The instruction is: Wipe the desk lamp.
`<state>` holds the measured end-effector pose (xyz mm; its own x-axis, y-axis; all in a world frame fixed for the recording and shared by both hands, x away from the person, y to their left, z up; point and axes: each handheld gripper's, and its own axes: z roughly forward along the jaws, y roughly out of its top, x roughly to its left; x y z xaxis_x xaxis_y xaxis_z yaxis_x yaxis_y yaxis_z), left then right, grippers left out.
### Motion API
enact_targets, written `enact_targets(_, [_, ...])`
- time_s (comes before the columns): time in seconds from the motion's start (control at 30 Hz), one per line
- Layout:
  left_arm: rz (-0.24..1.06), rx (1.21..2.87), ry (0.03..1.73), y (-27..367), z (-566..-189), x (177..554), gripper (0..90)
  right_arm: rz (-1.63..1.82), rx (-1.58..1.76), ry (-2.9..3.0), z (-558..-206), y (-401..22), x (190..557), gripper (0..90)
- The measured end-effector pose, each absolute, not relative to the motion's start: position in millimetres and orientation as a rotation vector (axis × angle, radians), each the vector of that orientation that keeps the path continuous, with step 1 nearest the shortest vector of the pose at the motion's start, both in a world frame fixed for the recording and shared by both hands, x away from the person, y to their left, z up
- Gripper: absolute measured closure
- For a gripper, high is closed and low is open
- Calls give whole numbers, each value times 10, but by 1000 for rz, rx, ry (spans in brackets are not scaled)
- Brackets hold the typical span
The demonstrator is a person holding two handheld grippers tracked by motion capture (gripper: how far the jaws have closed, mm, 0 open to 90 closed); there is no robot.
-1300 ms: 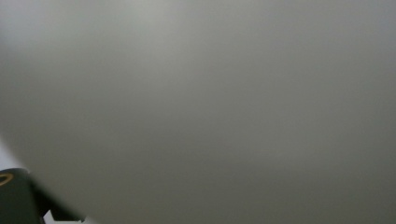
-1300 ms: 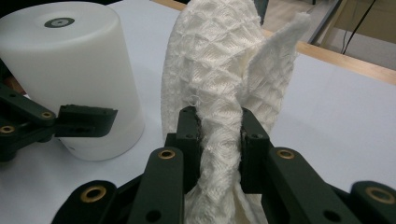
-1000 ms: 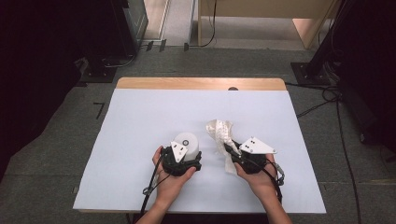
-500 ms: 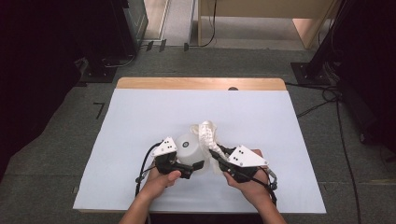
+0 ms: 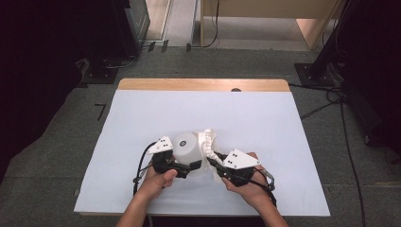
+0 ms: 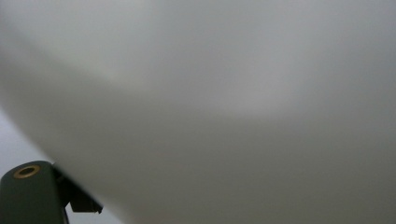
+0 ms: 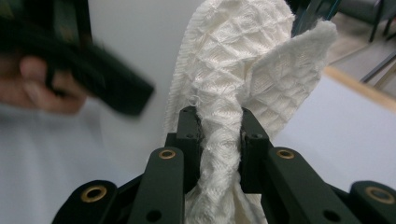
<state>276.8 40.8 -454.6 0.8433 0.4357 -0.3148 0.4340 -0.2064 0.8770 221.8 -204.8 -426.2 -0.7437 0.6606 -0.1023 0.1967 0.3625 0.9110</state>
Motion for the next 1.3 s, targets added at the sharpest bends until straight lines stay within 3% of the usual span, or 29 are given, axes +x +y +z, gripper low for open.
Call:
enact_targets(0.17, [7,1838,653,384,-4535,2761,81,1394,721,2146,-4196,-2074,2184,751])
enact_targets(0.37, [29,1824,685,465,-4520,2792,81,1205,786,2339,-4485,-2064,2326,751])
enact_targets(0.7, [34,1871,648,347,-4560,2750,81,1366,754,2177,-4182,-2074,2210,750])
enact_targets(0.97, [52,1857,672,426,-4541,2780,81,1193,780,2367,-4473,-2059,2340,750])
enact_targets(1.3, [47,1891,651,324,-4582,2756,81,1348,747,2164,-4215,-2066,2220,749])
